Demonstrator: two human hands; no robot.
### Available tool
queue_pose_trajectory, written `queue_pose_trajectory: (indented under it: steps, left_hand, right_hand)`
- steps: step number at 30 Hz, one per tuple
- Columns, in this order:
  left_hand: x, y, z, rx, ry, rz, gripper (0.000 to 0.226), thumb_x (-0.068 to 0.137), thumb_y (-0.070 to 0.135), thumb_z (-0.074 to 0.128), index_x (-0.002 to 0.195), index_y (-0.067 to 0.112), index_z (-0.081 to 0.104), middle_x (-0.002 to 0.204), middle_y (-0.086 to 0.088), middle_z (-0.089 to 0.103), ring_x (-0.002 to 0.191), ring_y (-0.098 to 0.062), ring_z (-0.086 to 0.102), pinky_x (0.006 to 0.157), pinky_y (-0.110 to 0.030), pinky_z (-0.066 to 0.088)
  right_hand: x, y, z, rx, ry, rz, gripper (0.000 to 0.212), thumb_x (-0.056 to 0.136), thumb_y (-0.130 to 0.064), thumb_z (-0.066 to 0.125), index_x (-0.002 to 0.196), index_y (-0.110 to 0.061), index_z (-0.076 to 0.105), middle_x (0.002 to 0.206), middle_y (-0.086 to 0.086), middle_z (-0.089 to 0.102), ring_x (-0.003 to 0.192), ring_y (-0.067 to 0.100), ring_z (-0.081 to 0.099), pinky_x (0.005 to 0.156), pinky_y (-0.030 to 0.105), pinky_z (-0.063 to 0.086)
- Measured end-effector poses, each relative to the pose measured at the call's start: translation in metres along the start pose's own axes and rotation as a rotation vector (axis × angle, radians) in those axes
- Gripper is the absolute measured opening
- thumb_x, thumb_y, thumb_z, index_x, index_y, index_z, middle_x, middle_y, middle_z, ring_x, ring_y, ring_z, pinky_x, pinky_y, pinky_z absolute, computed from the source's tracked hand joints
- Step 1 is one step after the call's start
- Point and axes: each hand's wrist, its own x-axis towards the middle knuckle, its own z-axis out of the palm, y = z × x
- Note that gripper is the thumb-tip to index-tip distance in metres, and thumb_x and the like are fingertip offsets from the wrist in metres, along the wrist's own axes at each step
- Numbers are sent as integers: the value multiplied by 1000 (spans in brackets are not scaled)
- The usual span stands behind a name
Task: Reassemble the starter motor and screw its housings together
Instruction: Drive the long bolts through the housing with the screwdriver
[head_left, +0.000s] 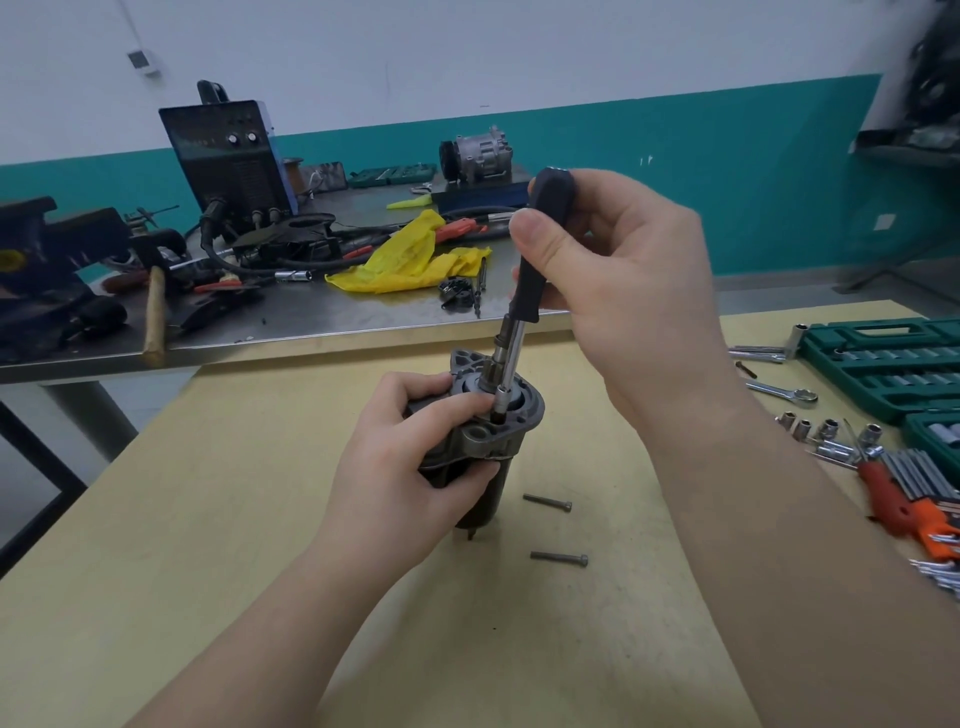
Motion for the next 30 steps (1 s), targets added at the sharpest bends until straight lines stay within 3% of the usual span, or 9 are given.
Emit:
queue_pose_trajectory:
  steps: [4, 10, 13, 16, 18, 20, 22, 25, 30]
  left_hand:
    - [-2, -1, -3, -8, 3, -3, 53, 78, 29, 87, 127, 39, 71, 131, 10, 53, 132, -9, 58, 106, -20, 49]
    - [-2, 0, -2, -12, 5, -3, 52, 78, 28, 88, 127, 37, 73, 131, 10, 53, 134, -8, 56, 106, -16, 48]
    - [-3, -3, -3, -20, 6, 11, 57, 77, 23, 93, 127, 41, 72, 132, 10, 53, 136, -9, 55, 107, -15, 46]
    - [-4, -7, -6, -41, -12, 8, 63, 75, 19, 96, 126, 44, 70, 136, 14, 51, 136, -8, 55, 107, -14, 46]
    - [-3, -9, -8, -69, -22, 8, 62, 73, 21, 95, 126, 43, 71, 137, 14, 51, 136, -11, 56, 107, -17, 48]
    - [-3, -10, -10, -92, -21, 15, 60, 72, 23, 93, 126, 40, 72, 136, 13, 52, 138, -14, 56, 108, -19, 49]
    - [-3, -10, -12, -110, -28, 21, 59, 72, 24, 92, 125, 39, 72, 135, 11, 53, 138, -13, 56, 108, -19, 49]
    - [-1, -11, -15, -119, -52, 21, 58, 72, 25, 92, 126, 39, 73, 136, 9, 54, 137, -11, 56, 109, -20, 48]
    - [-1, -12, -16, -127, -64, 43, 60, 71, 23, 92, 125, 39, 73, 137, 10, 54, 136, -12, 56, 110, -20, 48]
  right_hand:
    - [-1, -7, -4, 255, -7, 35, 10, 105, -9, 64, 113, -11, 70, 89, 6, 71, 78, 30, 72, 78, 52, 67]
    - [11, -5, -25, 305, 92, 40, 16, 108, -19, 62, 120, -13, 72, 85, -5, 70, 81, 19, 72, 77, 45, 67]
    - [19, 16, -29, 74, 140, 65, 17, 105, -26, 63, 122, -30, 67, 83, -16, 68, 73, 13, 67, 68, 39, 66]
    - [26, 54, -34, -294, 45, 159, 26, 101, -29, 66, 121, -45, 63, 108, -12, 69, 79, 17, 67, 70, 38, 65]
    - [25, 84, -38, -506, -79, 319, 23, 99, -28, 67, 118, -42, 66, 112, -7, 68, 67, 22, 71, 53, 32, 62]
    - [18, 113, -39, -707, -214, 444, 18, 97, -29, 67, 114, -33, 68, 106, -5, 68, 52, 21, 73, 49, 36, 61]
    - [8, 134, -37, -851, -358, 537, 14, 93, -29, 69, 107, -31, 68, 96, -3, 70, 53, 18, 73, 57, 40, 66]
    - [-2, 156, -32, -1081, -553, 628, 22, 87, -28, 65, 107, -35, 67, 95, -8, 69, 81, 16, 70, 80, 41, 64]
    - [-5, 162, -34, -1241, -623, 642, 40, 87, -29, 64, 127, -31, 66, 110, -2, 69, 102, 26, 66, 89, 42, 60]
